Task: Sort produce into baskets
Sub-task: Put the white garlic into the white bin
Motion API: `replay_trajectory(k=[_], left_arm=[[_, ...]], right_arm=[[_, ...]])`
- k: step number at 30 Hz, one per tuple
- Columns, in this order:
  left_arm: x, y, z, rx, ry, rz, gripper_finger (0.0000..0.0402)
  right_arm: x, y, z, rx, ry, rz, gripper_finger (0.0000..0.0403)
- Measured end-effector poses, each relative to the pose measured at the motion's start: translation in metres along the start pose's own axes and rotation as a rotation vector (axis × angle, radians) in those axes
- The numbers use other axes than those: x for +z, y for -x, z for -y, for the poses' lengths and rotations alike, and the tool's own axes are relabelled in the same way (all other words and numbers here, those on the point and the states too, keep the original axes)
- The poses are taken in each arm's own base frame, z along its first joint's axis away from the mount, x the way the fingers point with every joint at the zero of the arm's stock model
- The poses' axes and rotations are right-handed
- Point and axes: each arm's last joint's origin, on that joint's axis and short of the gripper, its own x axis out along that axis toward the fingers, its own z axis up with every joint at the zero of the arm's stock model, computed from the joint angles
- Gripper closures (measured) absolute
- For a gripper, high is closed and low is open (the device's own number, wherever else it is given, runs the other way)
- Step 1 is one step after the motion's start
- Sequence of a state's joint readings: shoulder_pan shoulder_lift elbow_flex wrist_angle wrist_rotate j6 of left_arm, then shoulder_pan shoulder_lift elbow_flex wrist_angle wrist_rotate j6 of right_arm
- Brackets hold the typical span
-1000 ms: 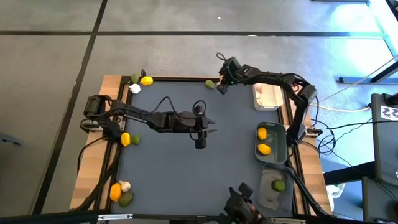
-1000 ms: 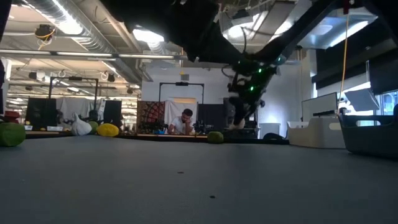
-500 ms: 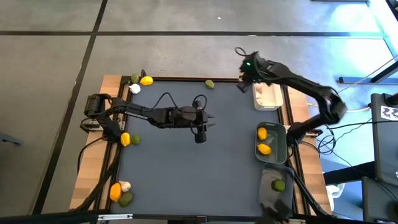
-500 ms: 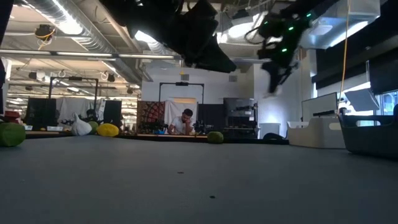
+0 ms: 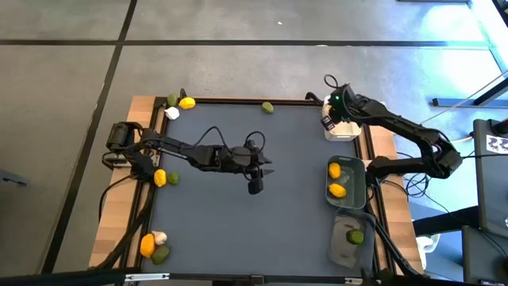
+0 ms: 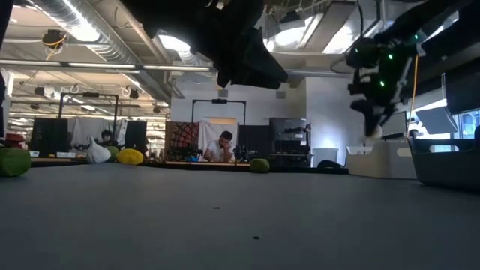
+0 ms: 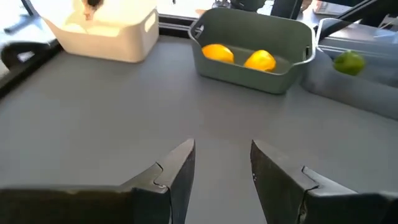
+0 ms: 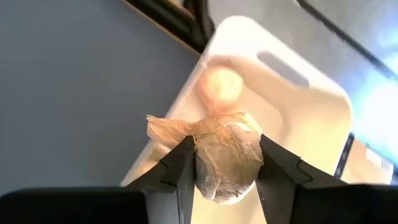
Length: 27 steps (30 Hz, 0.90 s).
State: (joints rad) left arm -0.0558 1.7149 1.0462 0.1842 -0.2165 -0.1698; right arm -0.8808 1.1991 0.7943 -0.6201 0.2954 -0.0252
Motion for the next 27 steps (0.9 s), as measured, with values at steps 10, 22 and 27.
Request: replay_trajectory(k=[10, 22, 27], left_arm=[[-0.011, 0.006, 0.022, -0.044, 0.048, -0.071, 0.0251], [-0.011, 0.006, 0.023, -0.045, 0.046, -0.072, 0.0251], [-0.011, 0.006, 0.023, -0.045, 0.024, -0.071, 0.0251]], right_arm=[[-0.007, -0.015, 0.008, 0.005, -0.04, -0.014, 0.0274], [-0.006, -0.038, 0.001, 0.001, -0.022, -0.076, 0.0274], [-0.006, -0.056, -0.003, -0.005, -0.008, -0.128, 0.0274]])
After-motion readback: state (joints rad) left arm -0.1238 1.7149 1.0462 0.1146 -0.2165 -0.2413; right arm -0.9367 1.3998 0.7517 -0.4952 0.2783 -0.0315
